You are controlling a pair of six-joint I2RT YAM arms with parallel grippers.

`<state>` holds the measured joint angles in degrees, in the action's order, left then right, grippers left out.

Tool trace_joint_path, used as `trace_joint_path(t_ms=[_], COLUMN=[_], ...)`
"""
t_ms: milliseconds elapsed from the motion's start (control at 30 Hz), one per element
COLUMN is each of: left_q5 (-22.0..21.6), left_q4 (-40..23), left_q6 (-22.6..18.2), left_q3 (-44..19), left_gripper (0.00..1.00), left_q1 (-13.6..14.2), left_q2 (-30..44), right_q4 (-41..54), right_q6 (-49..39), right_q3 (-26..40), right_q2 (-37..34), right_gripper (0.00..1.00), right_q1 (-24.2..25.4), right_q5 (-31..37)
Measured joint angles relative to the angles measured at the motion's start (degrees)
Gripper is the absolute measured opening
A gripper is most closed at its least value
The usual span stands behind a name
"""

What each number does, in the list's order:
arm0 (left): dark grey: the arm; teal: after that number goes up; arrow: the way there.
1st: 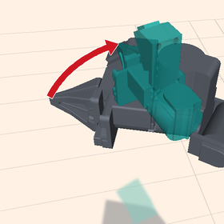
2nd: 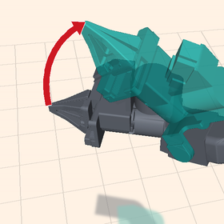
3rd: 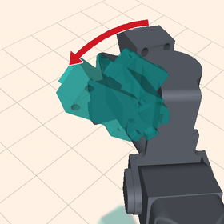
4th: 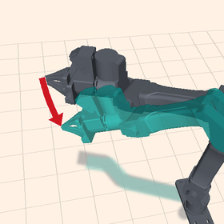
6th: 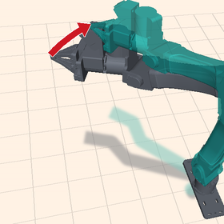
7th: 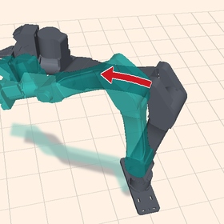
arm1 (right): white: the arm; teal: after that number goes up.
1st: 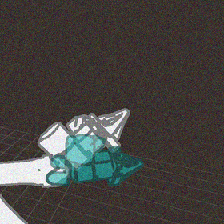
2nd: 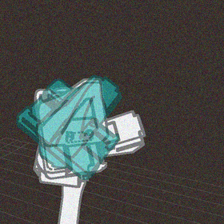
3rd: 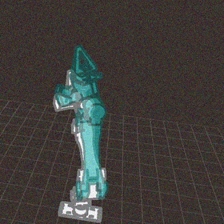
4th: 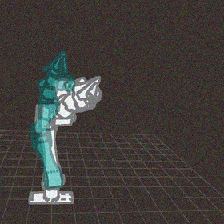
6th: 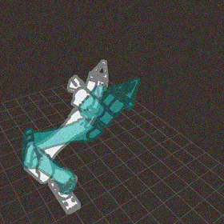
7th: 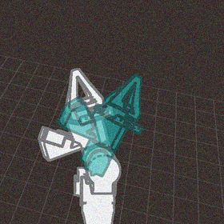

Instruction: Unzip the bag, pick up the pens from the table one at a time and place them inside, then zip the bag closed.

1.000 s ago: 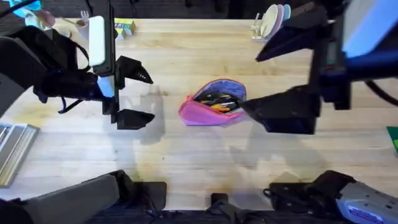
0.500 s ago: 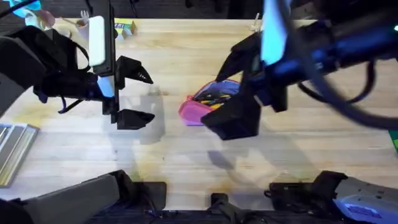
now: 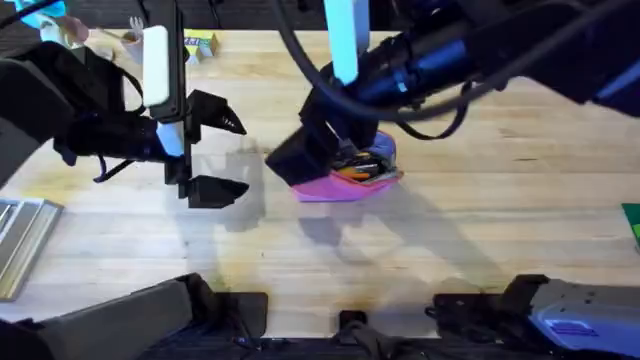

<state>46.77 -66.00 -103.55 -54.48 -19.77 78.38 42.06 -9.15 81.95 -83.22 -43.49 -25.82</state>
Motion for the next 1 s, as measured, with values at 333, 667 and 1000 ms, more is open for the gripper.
trace_joint_path(t_ms=[333,667,1000], left_q5=[0.0,0.0,0.0], left_q4=[0.0,0.0,0.0], left_q6=[0.0,0.0,0.0], left_q3=[0.0,0.0,0.0], left_gripper=[0.995,0.994,0.995], left_q1=[0.0,0.0,0.0], left_q2=[0.0,0.0,0.0], right_q4=[-2.8,-3.0,-3.1], right_q6=[22.7,22.6,22.4], right_q3=[0.0,0.0,0.0], right_q2=[-5.7,-9.8,-10.3], right_gripper=[0.997,0.998,0.998], right_q1=[0.0,0.0,0.0], right_q5=[1.9,7.9,13.0])
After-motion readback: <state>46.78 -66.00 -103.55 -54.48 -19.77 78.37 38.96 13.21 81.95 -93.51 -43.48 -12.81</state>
